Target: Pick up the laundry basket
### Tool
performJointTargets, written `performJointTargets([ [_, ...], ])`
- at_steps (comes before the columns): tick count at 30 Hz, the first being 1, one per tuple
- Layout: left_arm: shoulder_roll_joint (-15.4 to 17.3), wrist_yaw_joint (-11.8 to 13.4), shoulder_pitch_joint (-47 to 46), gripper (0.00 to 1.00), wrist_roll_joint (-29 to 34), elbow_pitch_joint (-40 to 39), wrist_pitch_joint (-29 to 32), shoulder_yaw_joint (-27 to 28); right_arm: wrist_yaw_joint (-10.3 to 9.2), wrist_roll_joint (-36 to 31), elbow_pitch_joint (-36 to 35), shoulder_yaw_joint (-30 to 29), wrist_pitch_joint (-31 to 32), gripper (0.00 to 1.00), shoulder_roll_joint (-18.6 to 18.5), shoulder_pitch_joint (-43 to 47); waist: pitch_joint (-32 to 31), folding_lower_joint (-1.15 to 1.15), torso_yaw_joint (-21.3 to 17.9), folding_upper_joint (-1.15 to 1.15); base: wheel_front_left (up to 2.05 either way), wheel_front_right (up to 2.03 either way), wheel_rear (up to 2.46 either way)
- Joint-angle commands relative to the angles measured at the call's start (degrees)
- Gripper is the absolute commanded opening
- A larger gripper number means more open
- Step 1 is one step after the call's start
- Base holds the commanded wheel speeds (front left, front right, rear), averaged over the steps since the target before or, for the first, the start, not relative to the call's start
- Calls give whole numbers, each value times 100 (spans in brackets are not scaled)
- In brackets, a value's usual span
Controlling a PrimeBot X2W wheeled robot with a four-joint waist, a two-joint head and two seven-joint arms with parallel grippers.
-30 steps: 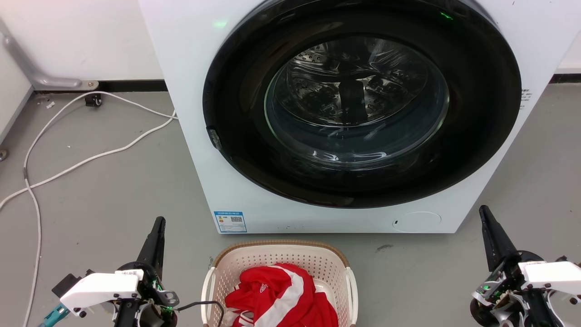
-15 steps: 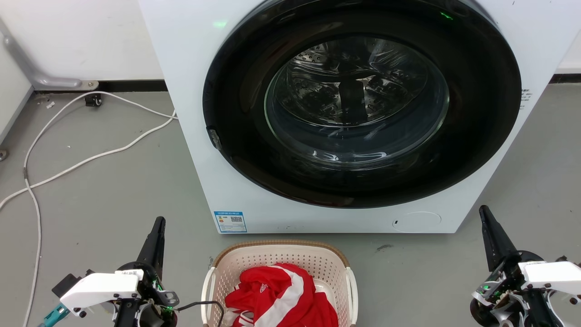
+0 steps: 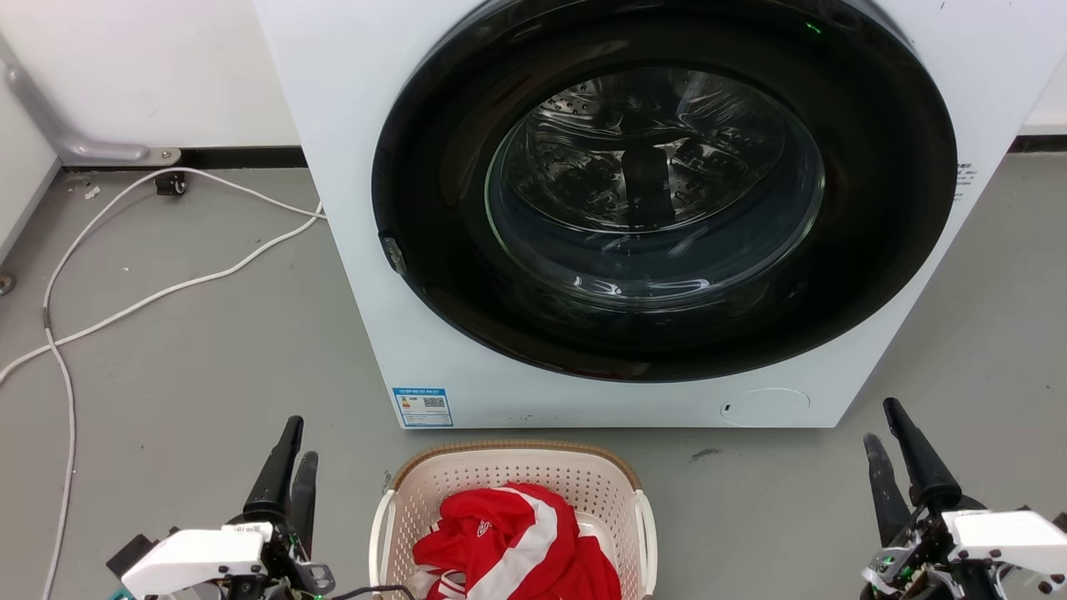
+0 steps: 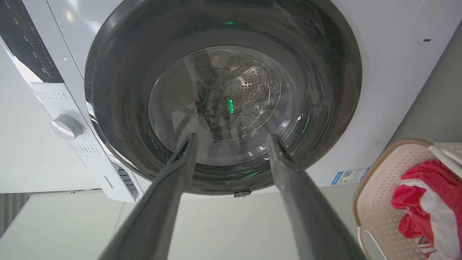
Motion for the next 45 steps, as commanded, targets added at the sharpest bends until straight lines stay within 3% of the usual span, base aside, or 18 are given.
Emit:
performJointTargets([
  [1,12,-3,-95,100,14,-130,-57,-6,1,-43,-113,21,-58,100,-8,-99,2,0,0,0,0,0,0],
  [10,15,17,-75,100,895,-391,-342,18,1,-969,-374,2,-344,100,-9,-87,12,0,5,0,0,0,0],
  [29,20,424,36,100,3206,-917,-802,-328,1,-3673,-982,445,-806,100,-12,60,20,0,13,0,0,0,0],
  [45,24,342,155,100,4581,-1163,-1126,-378,1,-5254,-1138,528,-1128,100,-14,173,33,0,25,0,0,0,0],
])
